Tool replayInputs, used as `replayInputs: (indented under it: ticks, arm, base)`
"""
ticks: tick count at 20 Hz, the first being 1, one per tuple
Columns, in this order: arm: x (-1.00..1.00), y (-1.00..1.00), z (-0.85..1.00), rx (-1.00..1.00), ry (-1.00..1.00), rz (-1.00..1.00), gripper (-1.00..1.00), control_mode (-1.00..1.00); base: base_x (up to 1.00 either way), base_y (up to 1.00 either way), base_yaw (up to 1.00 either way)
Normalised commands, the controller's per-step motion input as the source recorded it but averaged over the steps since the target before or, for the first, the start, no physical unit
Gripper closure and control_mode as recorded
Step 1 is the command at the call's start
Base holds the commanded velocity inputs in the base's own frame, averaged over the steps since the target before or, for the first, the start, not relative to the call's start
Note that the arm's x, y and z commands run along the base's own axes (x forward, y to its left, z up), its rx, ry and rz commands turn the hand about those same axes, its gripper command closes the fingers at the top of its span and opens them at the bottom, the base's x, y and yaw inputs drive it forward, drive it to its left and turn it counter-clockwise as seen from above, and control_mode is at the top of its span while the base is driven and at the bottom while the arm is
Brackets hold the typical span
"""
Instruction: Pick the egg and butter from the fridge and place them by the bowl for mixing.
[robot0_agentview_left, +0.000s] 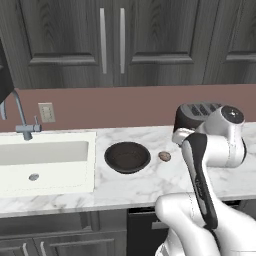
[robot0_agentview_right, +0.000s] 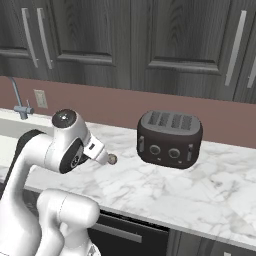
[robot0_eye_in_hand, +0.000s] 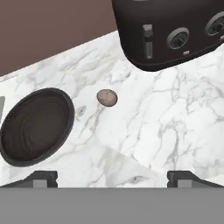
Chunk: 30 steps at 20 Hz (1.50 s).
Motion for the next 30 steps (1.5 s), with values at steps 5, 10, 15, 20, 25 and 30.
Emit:
replayInputs:
  ticks: [5, 10, 15, 20, 25, 30]
  arm:
    - [-0.38, 0.00, 0.33, -0.11, 0.00, 0.06, -1.00, -1.00]
    - [-0.31, 0.02, 0.29, -0.15, 0.15, 0.03, -1.00, -1.00]
    - [-0.23, 0.00, 0.10, -0.03, 0.13, 0.14, -1.00, -1.00]
    - [0.00, 0.00, 0.00, 0.00, 0.00, 0.00, -1.00, -1.00]
    - [0.00, 0.00, 0.00, 0.00, 0.00, 0.00, -1.00, 1.00]
    - [0.00, 0.00, 0.00, 0.00, 0.00, 0.00, -1.00, 1.00]
  base:
    - [0.00, 0.00, 0.00]
    - [0.00, 0.00, 0.00]
    - [0.00, 0.00, 0.00]
    - [0.00, 0.00, 0.00]
    - [-0.10, -0.01, 0.00]
    - [-0.70, -0.09, 0.04]
